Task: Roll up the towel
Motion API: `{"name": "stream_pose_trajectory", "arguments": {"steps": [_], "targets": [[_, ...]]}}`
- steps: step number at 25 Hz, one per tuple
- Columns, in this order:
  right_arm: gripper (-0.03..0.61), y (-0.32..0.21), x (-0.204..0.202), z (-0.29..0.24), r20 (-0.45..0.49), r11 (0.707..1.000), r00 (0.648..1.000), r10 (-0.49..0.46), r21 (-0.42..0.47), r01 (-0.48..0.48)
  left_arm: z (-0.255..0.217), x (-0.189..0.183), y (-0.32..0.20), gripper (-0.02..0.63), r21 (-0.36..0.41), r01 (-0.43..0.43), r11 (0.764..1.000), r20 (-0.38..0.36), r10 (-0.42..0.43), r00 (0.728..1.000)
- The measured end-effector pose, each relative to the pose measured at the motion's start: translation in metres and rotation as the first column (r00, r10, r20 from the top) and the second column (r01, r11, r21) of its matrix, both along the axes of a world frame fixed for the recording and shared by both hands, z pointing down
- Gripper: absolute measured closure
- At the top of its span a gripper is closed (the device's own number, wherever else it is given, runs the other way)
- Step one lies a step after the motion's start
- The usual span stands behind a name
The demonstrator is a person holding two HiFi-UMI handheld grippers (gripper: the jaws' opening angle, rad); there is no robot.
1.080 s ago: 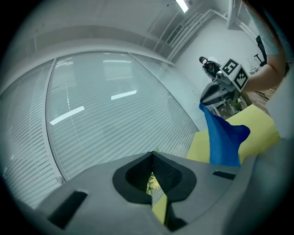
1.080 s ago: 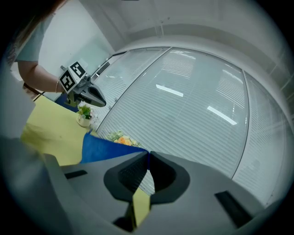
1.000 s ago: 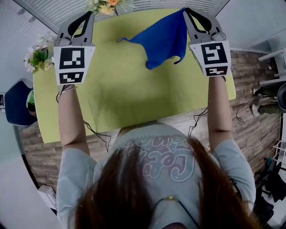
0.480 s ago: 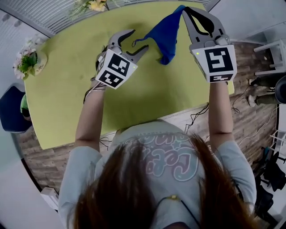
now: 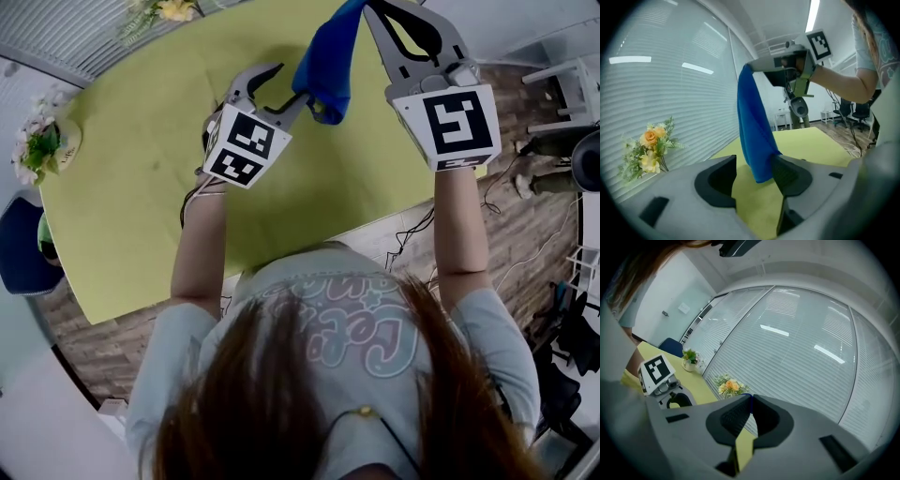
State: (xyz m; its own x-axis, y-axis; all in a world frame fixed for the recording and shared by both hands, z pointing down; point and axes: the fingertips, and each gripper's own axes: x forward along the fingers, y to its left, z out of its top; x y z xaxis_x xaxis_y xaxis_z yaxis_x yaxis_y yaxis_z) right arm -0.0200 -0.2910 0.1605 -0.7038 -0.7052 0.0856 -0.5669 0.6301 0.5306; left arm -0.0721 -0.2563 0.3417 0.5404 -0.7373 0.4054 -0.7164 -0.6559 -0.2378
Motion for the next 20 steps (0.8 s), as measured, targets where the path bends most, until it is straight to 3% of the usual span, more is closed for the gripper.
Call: {"name": "stream_pose_trajectory", "arguments": {"steps": [6,12,13,14,15,17,20], "targets": [[0.558,0.007,0.001,-0.003,0.005,1.000,1.000,0.000,0.009,0.000,-0.033,0.021,0.030,0.402,0.014,-0.041,0.999,-0.058,0.042,0.997],[0.558,0.018,-0.008,-0.005,0.025,0.999,0.999,-0.043,0.004,0.042,-0.038,0.030,0.021,0.406,-0.022,-0.064,0.998,-0.260,0.056,0.964],[0.558,0.020,-0.011,-0.007,0.030,0.998,0.998,-0.055,0.006,0.055,-0.039,0.030,0.017,0.444,-0.018,-0.057,0.998,-0.285,0.050,0.957],[0.558,0.021,-0.012,-0.008,0.035,0.998,0.997,-0.063,0.008,0.063,-0.041,0.028,0.013,0.548,-0.012,-0.044,0.999,-0.302,0.038,0.953],[0.558,0.021,-0.013,-0.009,0.037,0.998,0.997,-0.064,0.008,0.064,-0.043,0.024,0.009,0.592,-0.005,-0.025,1.000,-0.307,0.022,0.951],[0.558,0.015,-0.012,-0.010,0.032,0.998,0.998,-0.056,0.013,0.055,-0.048,0.004,0.004,0.592,0.013,0.018,1.000,-0.268,-0.014,0.963],[0.558,-0.003,-0.014,-0.011,0.011,0.999,0.999,-0.042,0.035,0.042,-0.065,-0.049,-0.007,0.592,0.089,0.098,0.991,-0.125,-0.086,0.988]]}}
